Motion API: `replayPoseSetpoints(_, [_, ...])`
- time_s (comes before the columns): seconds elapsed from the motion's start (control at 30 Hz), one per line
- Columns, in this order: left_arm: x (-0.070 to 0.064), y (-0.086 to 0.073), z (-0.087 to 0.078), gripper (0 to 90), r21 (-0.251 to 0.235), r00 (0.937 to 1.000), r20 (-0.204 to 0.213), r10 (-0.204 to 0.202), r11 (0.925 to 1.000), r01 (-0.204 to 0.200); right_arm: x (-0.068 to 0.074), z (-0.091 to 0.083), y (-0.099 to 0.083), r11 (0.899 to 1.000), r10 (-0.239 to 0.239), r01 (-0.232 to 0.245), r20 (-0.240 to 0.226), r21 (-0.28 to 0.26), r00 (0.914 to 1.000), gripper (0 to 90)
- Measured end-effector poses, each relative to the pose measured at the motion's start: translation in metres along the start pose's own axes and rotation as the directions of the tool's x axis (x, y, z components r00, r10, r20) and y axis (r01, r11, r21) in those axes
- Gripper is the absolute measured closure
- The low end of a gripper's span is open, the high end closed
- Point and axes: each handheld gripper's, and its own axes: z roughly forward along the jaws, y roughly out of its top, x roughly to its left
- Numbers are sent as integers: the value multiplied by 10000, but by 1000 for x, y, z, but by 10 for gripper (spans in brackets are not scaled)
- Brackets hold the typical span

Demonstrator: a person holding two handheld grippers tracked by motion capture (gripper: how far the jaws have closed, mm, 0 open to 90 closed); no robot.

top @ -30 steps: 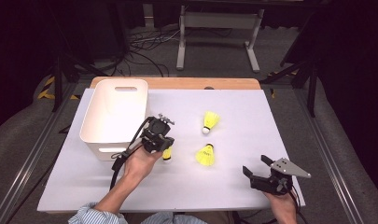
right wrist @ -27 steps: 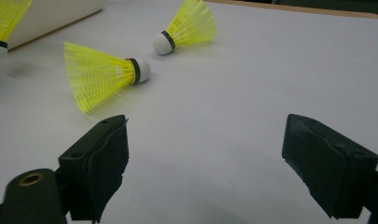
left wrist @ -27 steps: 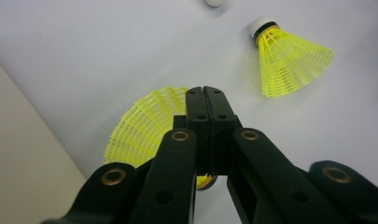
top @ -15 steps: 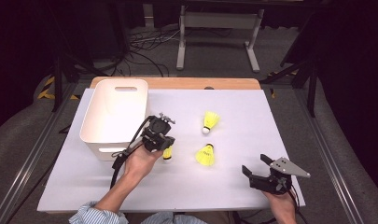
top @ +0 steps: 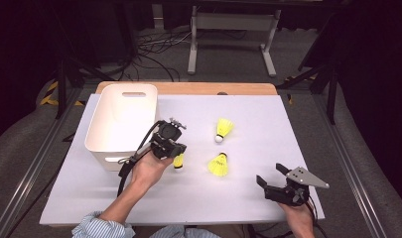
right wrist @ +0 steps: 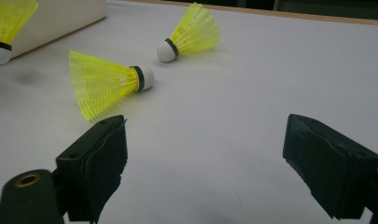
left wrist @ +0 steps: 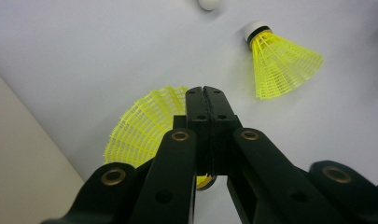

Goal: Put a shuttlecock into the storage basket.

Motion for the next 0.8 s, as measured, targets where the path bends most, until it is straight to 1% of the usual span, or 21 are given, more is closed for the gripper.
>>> replayPoseSetpoints(0.1, [2,0,-3,900,-30,10000,84,-43,10000,44,0,0,0,10000,51,-51,35,29,10000,140])
replayPoseSetpoints(0.23, [2,1,-6,900,-47,10000,86,-31,10000,31,1,0,-1,10000,-27,26,48,88,10000,140])
replayPoseSetpoints(0.37, [3,3,-9,900,-96,10000,69,-9,10000,10,1,0,-1,10000,2,-3,66,91,10000,140])
replayPoseSetpoints(0.53, [5,7,-15,900,-211,10000,71,-24,9998,26,0,1,-1,9999,7,-8,55,122,10000,141])
replayPoseSetpoints(0.8, [6,15,-22,900,-229,9999,141,62,9997,-59,1,1,-1,9999,9,-9,39,106,10000,141])
